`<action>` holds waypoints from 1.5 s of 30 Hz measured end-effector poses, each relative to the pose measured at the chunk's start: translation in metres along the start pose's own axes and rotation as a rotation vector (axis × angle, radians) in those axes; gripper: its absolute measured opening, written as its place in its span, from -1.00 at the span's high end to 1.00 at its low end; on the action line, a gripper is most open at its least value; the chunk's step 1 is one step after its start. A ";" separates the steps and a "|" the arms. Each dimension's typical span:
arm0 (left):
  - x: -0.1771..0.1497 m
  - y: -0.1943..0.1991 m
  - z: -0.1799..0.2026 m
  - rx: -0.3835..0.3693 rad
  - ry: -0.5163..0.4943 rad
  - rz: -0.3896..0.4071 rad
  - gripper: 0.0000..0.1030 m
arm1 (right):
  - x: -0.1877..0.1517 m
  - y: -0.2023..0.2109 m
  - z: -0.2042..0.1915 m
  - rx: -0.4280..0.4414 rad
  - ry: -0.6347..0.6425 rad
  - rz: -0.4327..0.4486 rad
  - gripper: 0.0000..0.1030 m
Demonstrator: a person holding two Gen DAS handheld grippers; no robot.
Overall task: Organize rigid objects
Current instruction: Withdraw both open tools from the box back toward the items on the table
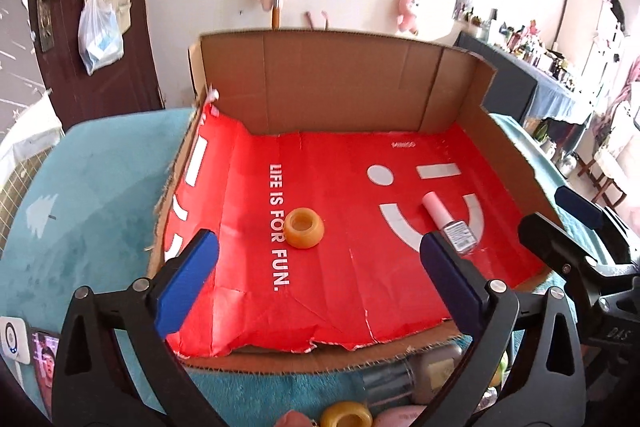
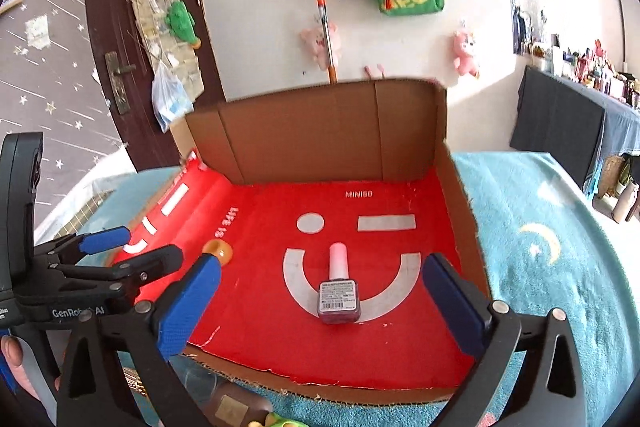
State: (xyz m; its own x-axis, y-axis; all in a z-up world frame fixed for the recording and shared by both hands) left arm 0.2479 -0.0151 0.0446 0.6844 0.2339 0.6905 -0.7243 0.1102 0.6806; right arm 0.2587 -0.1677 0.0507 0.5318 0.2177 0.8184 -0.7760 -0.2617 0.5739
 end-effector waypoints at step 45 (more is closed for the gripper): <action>-0.086 0.080 -0.010 -0.050 0.026 0.088 -1.00 | -0.043 0.108 -0.044 -0.024 0.063 0.161 -1.00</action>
State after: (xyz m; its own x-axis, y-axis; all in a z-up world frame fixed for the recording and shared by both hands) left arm 0.1302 -0.0165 0.0377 0.6159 0.2701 0.7401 -0.7854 0.1364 0.6038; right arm 0.1370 -0.1644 0.0765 0.3787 0.2335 0.8956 -0.8574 -0.2758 0.4345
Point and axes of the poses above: each gripper's, at about its wrist camera, not at the fingertips, and y roughly against the way its jaws point, z to its right, x to its top, the point moved 8 cm from there along -y, roughly the way its jaws point, and after that the axes turned 13 degrees about y, right-handed, at the moved point
